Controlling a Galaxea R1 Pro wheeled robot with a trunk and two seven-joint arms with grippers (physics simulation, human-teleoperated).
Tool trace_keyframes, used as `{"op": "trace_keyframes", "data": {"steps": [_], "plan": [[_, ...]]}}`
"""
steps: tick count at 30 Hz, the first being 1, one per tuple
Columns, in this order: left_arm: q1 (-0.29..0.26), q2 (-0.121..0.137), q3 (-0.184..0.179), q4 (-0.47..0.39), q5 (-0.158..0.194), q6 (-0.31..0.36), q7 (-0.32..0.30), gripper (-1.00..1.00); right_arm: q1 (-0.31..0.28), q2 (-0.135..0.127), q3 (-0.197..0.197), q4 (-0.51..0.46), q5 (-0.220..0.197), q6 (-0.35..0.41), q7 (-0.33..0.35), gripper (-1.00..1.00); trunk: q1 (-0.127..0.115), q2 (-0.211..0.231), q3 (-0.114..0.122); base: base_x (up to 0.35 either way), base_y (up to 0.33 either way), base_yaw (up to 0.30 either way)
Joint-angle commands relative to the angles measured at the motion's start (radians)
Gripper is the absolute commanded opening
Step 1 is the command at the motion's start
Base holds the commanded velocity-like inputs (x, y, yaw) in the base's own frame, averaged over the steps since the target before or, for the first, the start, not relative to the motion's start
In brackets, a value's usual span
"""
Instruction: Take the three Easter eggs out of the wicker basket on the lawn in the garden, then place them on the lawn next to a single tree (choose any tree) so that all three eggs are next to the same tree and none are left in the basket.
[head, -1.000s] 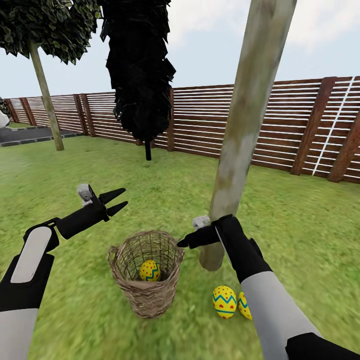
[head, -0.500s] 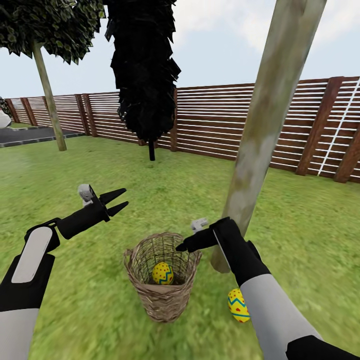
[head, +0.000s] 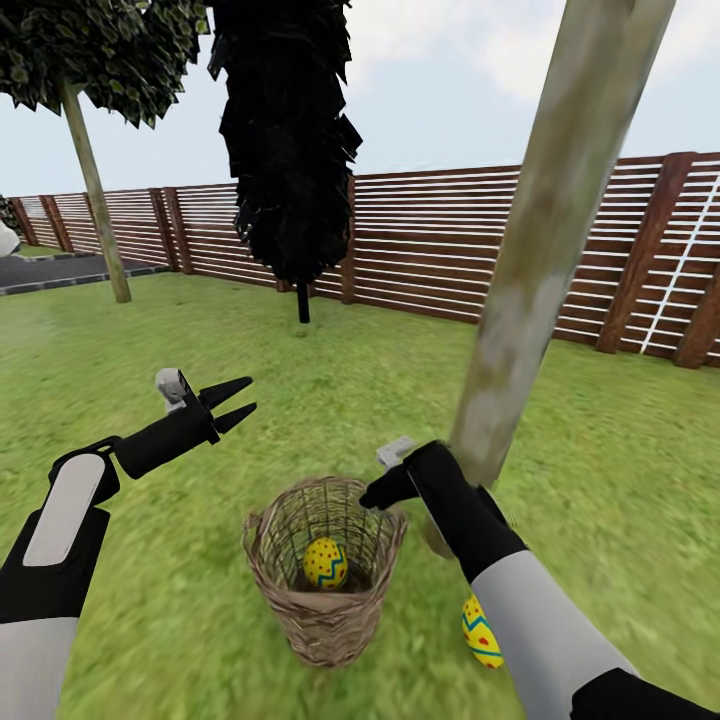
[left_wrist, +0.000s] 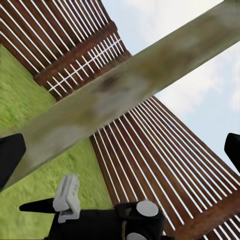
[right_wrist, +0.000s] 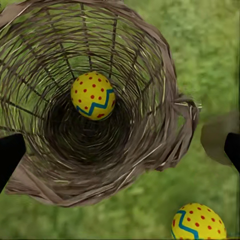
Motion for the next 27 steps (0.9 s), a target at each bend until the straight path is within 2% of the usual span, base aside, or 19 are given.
{"op": "trace_keyframes", "data": {"steps": [1,3,11,17,27], "plan": [[-0.001,0.0,0.001,0.0,-0.006,0.004,-0.007,1.0,0.0,0.0,0.008,0.001,0.012,0.002,0.008,1.0,0.0,0.0,-0.001,0.332,0.003,0.0],[-0.001,0.0,0.001,0.0,-0.006,0.004,-0.007,1.0,0.0,0.0,0.03,0.015,0.012,0.002,0.008,1.0,0.0,0.0,-0.001,0.335,0.004,0.0],[0.0,0.0,0.001,0.001,-0.004,0.004,-0.008,1.0,0.001,0.003,0.051,0.05,0.012,0.003,0.012,1.0,0.0,0.0,-0.001,0.308,0.081,0.0],[0.002,-0.003,0.001,0.002,-0.004,0.004,-0.01,1.0,0.001,0.006,0.089,0.075,0.011,0.002,0.014,1.0,0.0,0.0,-0.001,0.034,0.016,0.0],[0.003,-0.008,0.002,-0.002,-0.003,0.003,-0.012,1.0,0.001,0.007,0.092,0.075,0.009,0.004,0.017,1.0,0.0,0.0,-0.001,0.001,0.0,0.0]]}}
